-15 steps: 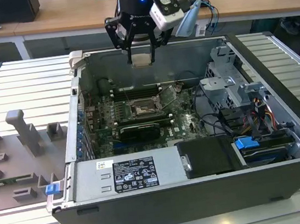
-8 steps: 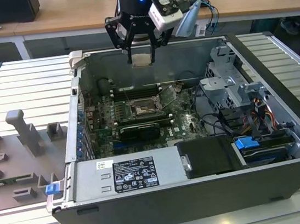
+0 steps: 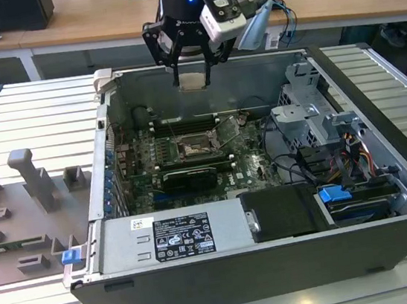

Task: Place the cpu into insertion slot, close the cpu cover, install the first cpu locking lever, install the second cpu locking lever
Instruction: 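Place the cpu into insertion slot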

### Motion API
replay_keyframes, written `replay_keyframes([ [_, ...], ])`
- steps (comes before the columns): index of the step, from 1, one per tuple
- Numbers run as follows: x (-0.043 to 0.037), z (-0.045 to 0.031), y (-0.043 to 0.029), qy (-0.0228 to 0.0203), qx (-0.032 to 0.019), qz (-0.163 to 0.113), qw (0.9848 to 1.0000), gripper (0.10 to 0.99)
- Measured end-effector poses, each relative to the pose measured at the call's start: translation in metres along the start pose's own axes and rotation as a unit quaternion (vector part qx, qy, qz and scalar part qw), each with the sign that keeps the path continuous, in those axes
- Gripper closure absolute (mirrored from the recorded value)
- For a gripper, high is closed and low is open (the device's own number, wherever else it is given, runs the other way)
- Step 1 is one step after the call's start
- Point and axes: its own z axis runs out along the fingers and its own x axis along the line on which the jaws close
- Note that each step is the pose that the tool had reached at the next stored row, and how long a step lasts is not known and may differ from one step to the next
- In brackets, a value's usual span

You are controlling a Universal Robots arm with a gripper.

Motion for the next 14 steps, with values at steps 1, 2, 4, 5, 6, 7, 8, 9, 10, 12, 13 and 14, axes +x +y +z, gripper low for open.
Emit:
replay_keyframes([
  [1,0.0,0.0,0.0,-0.0001,0.0,0.001,1.0,0.545],
  [2,0.0,0.0,0.0,-0.0001,0.0,0.002,1.0,0.545],
  [4,0.0,0.0,0.0,-0.0003,-0.0001,0.003,1.0,0.545],
  [5,0.0,0.0,0.0,-0.0003,-0.0001,0.004,1.0,0.545],
  [6,0.0,0.0,0.0,-0.0004,-0.0001,0.004,1.0,0.545],
  [7,0.0,0.0,0.0,-0.0005,-0.0001,0.005,1.0,0.545],
  [8,0.0,0.0,0.0,-0.0005,-0.0001,0.006,1.0,0.545],
  [9,0.0,0.0,0.0,-0.0006,-0.0001,0.007,1.0,0.545],
  [10,0.0,0.0,0.0,-0.0007,-0.0001,0.007,1.0,0.545],
  [12,0.0,0.0,0.0,-0.0007,-0.0002,0.009,1.0,0.545],
  [13,0.0,0.0,0.0,-0.0008,-0.0001,0.01,1.0,0.545],
  [14,0.0,0.0,0.0,-0.0009,-0.0002,0.011,0.9999,0.545],
])
